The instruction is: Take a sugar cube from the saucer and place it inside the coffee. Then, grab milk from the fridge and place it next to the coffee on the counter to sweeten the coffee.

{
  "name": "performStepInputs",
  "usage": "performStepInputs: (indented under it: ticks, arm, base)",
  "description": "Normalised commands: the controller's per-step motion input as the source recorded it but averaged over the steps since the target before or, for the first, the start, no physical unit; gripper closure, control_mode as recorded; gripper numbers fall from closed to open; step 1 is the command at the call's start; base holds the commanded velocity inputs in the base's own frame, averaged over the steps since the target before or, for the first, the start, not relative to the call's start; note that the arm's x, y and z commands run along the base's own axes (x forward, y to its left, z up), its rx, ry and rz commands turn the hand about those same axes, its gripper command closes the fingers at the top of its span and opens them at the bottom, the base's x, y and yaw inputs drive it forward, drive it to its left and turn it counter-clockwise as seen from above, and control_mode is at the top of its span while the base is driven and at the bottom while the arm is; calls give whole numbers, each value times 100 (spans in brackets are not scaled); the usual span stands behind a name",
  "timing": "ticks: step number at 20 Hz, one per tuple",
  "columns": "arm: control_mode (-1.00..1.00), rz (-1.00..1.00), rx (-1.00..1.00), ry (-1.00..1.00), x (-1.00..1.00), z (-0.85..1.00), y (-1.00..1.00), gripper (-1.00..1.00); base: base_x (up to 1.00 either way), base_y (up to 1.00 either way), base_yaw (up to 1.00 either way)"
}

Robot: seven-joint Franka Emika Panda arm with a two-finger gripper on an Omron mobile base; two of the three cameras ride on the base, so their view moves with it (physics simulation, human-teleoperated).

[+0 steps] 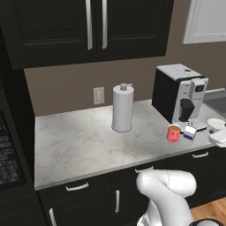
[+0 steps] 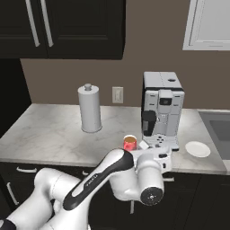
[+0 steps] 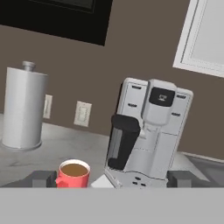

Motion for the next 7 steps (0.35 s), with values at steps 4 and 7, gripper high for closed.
performStepInputs:
  ticks: [4,7]
  arm:
    - [-100,0,2,-1,-25,0,-41,-100]
    - [-100,-1,4,-1,-25,0,-51,-100]
  base:
    - [0,0,0]
    - [0,0,0]
